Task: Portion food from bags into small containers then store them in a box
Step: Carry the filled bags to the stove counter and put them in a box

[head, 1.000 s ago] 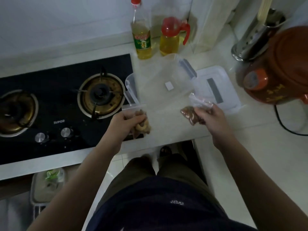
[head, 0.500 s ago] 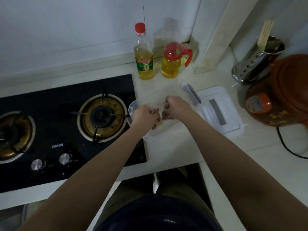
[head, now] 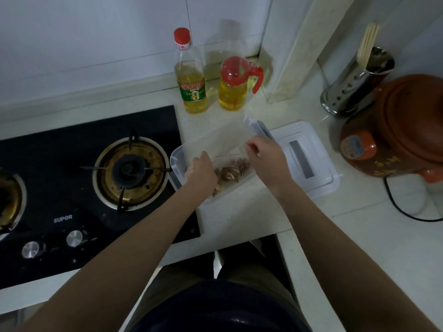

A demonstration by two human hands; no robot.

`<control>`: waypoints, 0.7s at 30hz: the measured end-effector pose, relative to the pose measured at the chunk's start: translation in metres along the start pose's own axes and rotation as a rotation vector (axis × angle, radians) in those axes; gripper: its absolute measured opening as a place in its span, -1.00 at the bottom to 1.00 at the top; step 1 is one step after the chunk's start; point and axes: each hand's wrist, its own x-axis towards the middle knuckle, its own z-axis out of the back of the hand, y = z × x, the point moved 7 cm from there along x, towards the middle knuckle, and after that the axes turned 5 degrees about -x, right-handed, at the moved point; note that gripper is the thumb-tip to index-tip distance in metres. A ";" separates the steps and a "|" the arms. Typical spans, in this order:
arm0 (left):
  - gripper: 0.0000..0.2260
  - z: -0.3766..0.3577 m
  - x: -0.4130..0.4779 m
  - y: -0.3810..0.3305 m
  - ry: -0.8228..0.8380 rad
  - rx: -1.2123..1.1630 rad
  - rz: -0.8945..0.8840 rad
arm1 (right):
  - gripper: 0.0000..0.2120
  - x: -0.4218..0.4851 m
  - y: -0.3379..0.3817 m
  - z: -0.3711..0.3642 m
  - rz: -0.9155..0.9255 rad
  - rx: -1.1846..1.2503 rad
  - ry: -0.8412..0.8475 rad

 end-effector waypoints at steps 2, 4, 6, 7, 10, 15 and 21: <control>-0.62 0.011 -0.016 -0.005 -0.071 -0.013 -0.131 | -0.84 -0.031 -0.022 0.026 -0.135 0.143 -0.230; -0.65 0.025 -0.038 -0.008 -0.206 -0.028 -0.281 | -0.84 -0.069 -0.062 0.033 -0.398 0.238 -0.354; -0.70 0.033 -0.057 -0.004 -0.307 -0.004 -0.356 | -0.94 -0.104 -0.110 0.020 -0.746 0.289 -0.374; -0.70 0.034 -0.064 0.001 -0.339 0.012 -0.356 | -0.87 -0.119 -0.129 0.013 -0.899 0.301 -0.351; -0.61 0.029 -0.077 0.017 -0.366 0.026 -0.338 | -0.71 -0.131 -0.156 0.003 -0.978 0.221 -0.216; -0.32 0.016 -0.078 0.037 -0.280 -0.148 -0.307 | -0.61 -0.086 -0.158 0.004 -0.714 -0.025 0.010; -0.31 0.010 -0.072 0.048 -0.215 -0.289 -0.191 | -0.62 -0.063 -0.166 0.004 -0.691 -0.257 0.108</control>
